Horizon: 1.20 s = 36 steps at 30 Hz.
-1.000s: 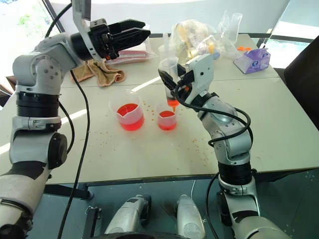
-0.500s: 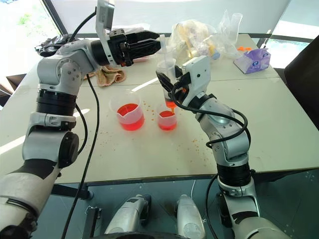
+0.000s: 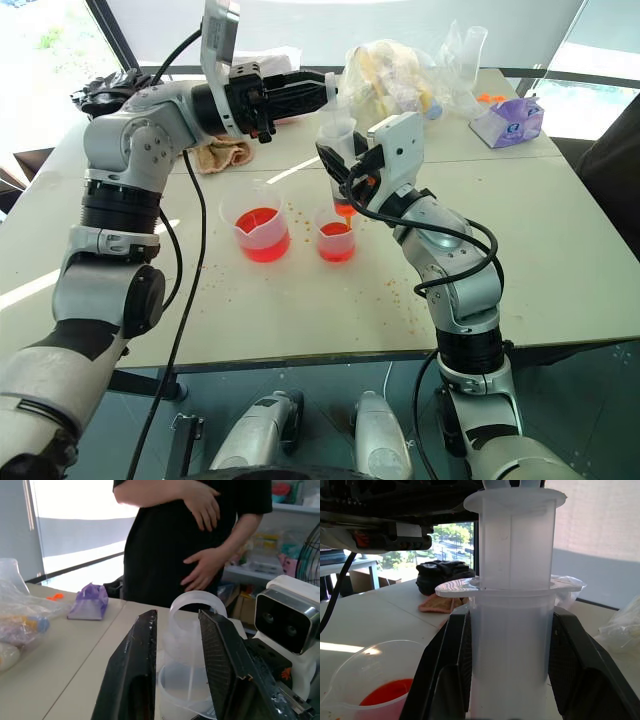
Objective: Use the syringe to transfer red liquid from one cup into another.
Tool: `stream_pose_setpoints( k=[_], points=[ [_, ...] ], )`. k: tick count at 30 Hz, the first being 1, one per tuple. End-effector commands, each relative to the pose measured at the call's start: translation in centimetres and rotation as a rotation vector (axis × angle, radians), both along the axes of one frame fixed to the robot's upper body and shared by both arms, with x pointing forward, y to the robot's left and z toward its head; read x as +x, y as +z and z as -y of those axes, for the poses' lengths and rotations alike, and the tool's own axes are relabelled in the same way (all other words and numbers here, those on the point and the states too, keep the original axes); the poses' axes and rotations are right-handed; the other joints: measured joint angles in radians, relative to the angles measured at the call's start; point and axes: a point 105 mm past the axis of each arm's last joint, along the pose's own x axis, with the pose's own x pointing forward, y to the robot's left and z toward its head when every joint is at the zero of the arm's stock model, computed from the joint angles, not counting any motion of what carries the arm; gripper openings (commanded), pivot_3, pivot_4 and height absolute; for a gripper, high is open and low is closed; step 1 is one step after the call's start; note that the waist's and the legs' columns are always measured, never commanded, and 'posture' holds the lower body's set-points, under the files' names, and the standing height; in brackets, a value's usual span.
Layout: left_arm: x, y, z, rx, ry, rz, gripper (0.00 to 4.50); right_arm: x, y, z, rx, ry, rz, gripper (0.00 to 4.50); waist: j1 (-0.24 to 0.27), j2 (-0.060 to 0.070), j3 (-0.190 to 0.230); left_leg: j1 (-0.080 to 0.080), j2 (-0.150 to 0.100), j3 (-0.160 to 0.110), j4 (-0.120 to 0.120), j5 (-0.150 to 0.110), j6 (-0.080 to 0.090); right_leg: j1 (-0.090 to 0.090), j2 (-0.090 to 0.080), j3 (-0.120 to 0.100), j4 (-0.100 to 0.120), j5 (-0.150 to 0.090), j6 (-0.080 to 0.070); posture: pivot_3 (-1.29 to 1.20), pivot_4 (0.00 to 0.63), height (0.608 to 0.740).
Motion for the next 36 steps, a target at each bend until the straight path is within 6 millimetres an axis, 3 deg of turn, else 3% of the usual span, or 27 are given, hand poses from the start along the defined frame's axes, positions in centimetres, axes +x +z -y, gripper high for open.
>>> stream_pose_setpoints(
  k=[1, 4, 36],
  points=[
    [-0.6, -0.9, 1.0, 0.040, -0.035, -0.002, 0.37, -1.3, 2.2, -0.8, 0.013, 0.045, 0.098, 1.42, 0.000, 0.000, 0.000, 0.000, 0.000, 0.000, 0.000, 0.000, 0.000, 0.000, 0.000, 0.000, 0.000, 0.000, 0.000, 0.00, 0.150, 0.736],
    [-0.7, -1.4, 1.1, 0.046, -0.036, -0.010, 0.00, -1.3, 2.1, -0.8, 0.014, 0.050, 0.098, 1.42, 0.000, 0.000, 0.000, 0.000, 0.000, 0.000, 0.000, 0.000, 0.000, 0.000, 0.000, 0.000, 0.000, 0.000, 0.000, 0.00, 0.150, 0.736],
    [-1.9, -4.5, 1.2, 0.086, -0.030, -0.086, 0.00, -2.1, 4.0, -1.3, 0.051, 0.094, 0.121, 1.42, 0.000, 0.000, 0.000, 0.000, 0.000, 0.000, 0.000, 0.000, 0.000, 0.000, 0.000, 0.000, 0.000, 0.000, 0.000, 0.00, 0.150, 0.736]
  ],
)
